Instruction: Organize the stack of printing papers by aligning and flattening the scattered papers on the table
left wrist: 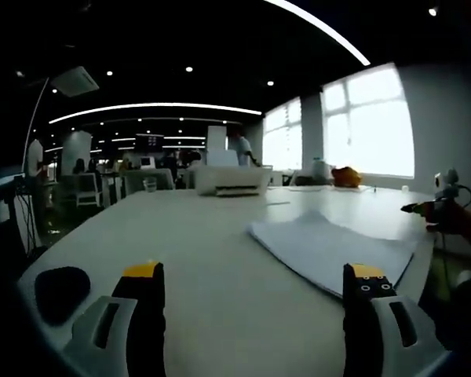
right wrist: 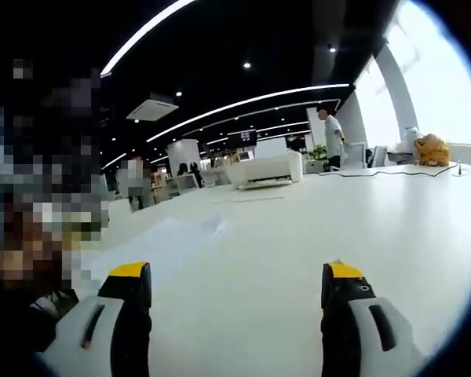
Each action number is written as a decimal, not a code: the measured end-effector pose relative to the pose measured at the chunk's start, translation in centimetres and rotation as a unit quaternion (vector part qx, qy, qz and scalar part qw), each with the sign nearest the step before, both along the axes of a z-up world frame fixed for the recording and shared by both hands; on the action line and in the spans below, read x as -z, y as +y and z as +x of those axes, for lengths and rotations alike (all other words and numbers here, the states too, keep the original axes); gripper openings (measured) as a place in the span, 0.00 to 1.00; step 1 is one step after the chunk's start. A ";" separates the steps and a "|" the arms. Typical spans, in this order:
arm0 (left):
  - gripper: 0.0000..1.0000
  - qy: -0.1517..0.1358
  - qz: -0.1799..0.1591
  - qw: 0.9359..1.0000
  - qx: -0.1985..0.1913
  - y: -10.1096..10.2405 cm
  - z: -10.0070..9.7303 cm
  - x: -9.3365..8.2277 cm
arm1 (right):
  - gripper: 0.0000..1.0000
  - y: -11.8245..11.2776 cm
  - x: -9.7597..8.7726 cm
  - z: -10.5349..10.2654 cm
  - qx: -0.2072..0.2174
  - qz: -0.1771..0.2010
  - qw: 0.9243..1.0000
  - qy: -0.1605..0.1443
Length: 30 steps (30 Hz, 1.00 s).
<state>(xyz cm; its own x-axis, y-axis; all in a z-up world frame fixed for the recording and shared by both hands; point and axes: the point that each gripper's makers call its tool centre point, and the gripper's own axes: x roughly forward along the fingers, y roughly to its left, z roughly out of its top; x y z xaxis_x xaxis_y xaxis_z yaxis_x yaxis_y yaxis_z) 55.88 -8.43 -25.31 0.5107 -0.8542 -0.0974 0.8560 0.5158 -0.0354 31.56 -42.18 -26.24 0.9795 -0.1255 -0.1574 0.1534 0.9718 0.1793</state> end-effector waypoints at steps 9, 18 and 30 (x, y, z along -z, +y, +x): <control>0.97 0.000 -0.003 1.000 -0.006 0.9 0.0 -0.6 | 0.85 -0.7 -1.0 -0.6 0.003 -0.004 1.000 -0.009; 0.97 -0.003 0.002 1.000 -0.008 1.6 -0.3 -1.4 | 0.85 -0.4 -2.4 -1.1 0.002 -0.011 1.000 -0.015; 0.97 -0.009 -0.002 1.000 -0.013 2.4 -0.6 -2.6 | 0.86 0.8 -3.0 -1.1 -0.009 -0.020 1.000 -0.001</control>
